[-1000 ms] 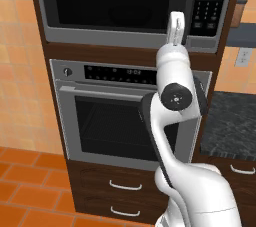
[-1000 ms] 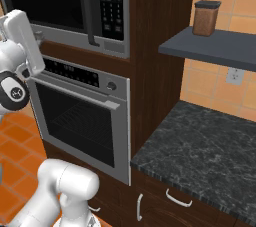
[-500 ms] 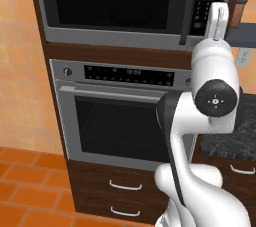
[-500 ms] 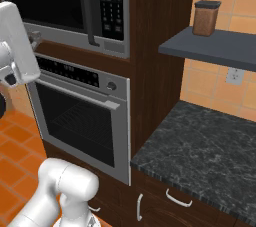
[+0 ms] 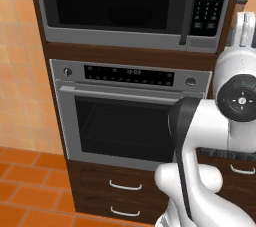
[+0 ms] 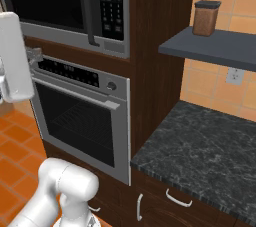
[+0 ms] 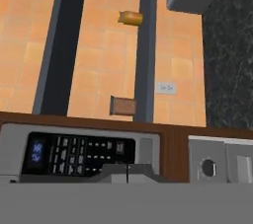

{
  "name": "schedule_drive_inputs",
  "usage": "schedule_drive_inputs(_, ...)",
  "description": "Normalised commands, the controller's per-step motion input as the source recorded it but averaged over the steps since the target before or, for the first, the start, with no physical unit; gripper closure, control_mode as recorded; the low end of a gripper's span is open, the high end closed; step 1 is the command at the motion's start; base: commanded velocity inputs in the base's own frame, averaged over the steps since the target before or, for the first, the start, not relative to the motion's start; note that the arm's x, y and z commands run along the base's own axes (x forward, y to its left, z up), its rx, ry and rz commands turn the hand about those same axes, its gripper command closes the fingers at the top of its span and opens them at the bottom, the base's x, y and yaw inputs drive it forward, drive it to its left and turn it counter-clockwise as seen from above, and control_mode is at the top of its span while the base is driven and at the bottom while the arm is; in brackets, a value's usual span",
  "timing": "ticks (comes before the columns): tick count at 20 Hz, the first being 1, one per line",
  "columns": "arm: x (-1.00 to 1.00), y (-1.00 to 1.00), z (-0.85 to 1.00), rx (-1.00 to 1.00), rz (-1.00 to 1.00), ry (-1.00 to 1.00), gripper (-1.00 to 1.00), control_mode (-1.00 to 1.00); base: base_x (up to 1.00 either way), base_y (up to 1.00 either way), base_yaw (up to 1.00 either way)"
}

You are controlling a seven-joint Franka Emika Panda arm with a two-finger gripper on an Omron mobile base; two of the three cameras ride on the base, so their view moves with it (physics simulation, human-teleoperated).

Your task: Open the microwave, place the bowl with waffle inside the microwave, then close the microwave door and turn it on.

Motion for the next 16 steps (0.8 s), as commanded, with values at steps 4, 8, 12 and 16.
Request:
schedule_drive_inputs(4, 0.59, -0.06, -0.22, 0.0, 0.09, 0.12, 1.0, -1.0, 0.0, 0.0, 0.0)
schedule_drive_inputs(8, 0.32, -0.18, 0.0, 0.01, 0.14, 0.03, 1.0, -1.0, 0.0, 0.0, 0.0)
schedule_drive_inputs(12, 0.08, -0.09, 0.0, 0.0, 0.11, 0.0, 1.0, -1.0, 0.0, 0.0, 0.0)
schedule_drive_inputs(16, 0.2, 0.0, 0.07, 0.0, 0.04, 0.02, 1.0, -1.0, 0.0, 0.0, 0.0)
